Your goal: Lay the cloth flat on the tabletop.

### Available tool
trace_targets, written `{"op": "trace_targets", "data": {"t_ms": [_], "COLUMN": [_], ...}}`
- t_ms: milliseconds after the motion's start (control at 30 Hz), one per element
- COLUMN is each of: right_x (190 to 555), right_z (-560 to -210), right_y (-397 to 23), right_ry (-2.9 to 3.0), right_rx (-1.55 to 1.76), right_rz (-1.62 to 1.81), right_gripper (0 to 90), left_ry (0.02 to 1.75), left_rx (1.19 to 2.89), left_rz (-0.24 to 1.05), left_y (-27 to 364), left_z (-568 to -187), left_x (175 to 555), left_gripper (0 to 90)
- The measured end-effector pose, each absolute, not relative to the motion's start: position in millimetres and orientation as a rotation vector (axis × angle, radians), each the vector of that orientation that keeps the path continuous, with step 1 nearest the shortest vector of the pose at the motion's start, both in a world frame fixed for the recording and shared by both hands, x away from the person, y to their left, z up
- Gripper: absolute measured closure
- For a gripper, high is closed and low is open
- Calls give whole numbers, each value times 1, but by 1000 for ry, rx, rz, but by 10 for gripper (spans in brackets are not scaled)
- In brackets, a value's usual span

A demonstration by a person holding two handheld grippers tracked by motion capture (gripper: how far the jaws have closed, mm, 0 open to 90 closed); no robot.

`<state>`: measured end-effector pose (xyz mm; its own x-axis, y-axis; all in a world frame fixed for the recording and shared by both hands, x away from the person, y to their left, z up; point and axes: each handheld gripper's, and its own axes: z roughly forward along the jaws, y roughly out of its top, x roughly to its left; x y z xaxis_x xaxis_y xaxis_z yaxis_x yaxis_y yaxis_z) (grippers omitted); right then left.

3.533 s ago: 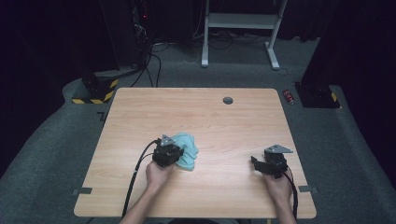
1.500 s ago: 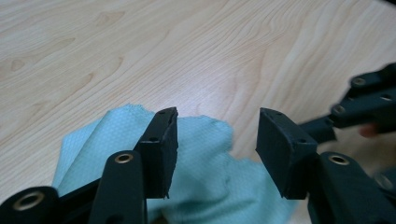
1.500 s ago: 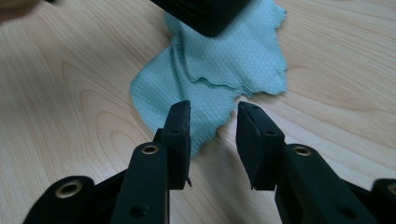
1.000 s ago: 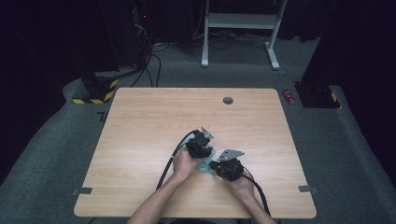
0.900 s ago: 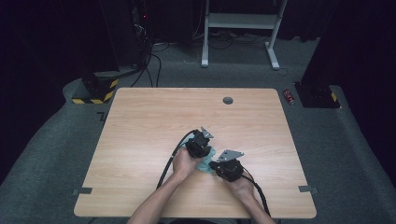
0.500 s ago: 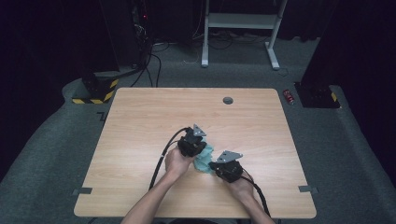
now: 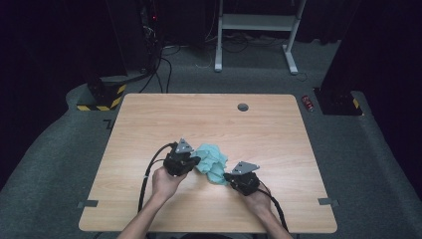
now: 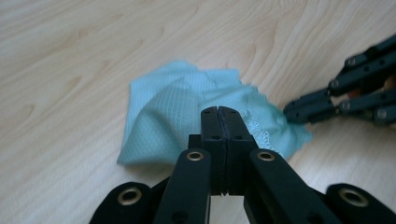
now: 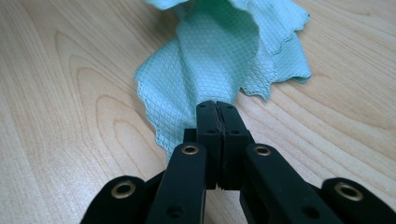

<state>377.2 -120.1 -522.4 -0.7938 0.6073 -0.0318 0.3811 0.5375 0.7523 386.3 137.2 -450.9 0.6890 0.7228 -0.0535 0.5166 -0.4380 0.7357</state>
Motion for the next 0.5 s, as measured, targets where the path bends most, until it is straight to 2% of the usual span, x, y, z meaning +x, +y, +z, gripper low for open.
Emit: {"op": "trace_targets", "data": {"t_ms": [333, 500], "right_x": [373, 366], "right_z": [-519, -514], "right_y": [-126, -126], "right_ry": [2486, 2510], "right_rx": [784, 647], "right_rz": [1270, 1333], "right_gripper": [890, 890], "left_ry": [1061, 1112], "left_rx": [2077, 2084], "left_rz": [350, 365], "left_y": [176, 189], "left_z": [-472, -487], "left_x": [362, 354], "left_gripper": [889, 888]}}
